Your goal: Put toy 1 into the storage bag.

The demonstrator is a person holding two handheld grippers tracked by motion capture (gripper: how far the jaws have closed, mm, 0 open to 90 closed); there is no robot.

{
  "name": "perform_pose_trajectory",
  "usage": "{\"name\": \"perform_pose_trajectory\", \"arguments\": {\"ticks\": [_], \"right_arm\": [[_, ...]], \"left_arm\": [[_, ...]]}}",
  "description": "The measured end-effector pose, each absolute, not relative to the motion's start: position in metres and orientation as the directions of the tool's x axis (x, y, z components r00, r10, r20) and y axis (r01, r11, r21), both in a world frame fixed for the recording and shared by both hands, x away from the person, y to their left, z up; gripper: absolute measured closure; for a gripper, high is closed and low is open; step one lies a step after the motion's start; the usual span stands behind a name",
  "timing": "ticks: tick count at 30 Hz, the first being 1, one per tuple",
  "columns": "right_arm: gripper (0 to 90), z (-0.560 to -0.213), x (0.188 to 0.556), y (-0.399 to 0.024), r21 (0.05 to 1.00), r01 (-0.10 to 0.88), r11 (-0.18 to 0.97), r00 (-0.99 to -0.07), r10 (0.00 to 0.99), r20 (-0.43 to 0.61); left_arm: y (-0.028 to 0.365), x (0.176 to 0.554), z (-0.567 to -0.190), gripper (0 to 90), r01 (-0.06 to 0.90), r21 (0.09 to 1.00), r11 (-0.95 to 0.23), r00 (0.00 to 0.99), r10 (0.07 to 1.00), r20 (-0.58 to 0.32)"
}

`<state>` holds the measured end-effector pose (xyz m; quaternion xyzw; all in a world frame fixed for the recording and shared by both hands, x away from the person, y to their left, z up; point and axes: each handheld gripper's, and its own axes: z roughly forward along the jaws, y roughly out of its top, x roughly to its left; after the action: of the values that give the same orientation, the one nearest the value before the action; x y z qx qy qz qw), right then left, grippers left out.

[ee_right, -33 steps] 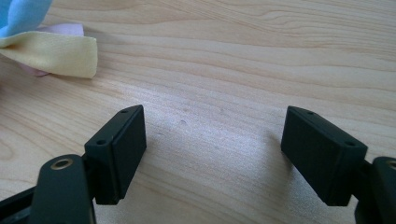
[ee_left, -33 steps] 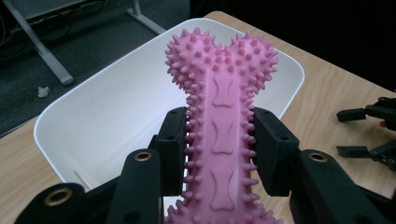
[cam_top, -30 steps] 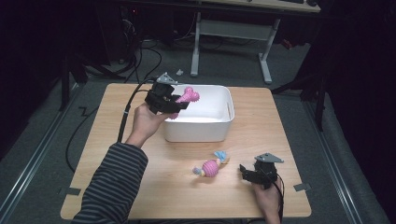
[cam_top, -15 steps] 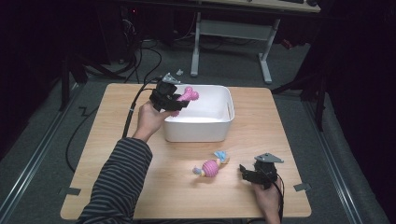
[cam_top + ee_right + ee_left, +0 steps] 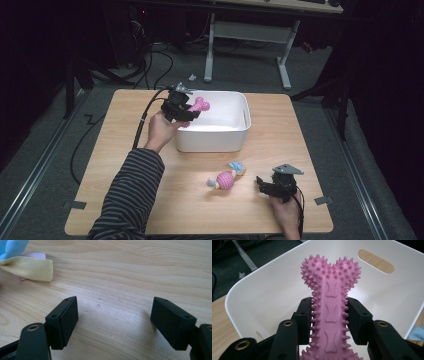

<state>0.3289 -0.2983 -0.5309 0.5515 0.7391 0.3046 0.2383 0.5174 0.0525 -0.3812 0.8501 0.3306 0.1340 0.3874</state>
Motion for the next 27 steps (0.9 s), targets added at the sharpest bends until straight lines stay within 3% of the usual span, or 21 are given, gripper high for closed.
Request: {"name": "perform_pose_trajectory", "arguments": {"ticks": [10, 27], "right_arm": [[22.4, -0.531, 0.329, -0.299, 0.714, 0.669, 0.208, -0.279, 0.96, -0.018], [22.4, -0.531, 0.329, -0.299, 0.714, 0.669, 0.209, -0.28, 0.96, -0.018]], "left_arm": [[0.054, 0.521, -0.39, 58.3, 0.486, 0.723, -0.492, 0.743, 0.667, -0.045], [0.054, 0.517, -0.394, 57.9, 0.476, 0.711, -0.517, 0.735, 0.679, 0.003]]}}
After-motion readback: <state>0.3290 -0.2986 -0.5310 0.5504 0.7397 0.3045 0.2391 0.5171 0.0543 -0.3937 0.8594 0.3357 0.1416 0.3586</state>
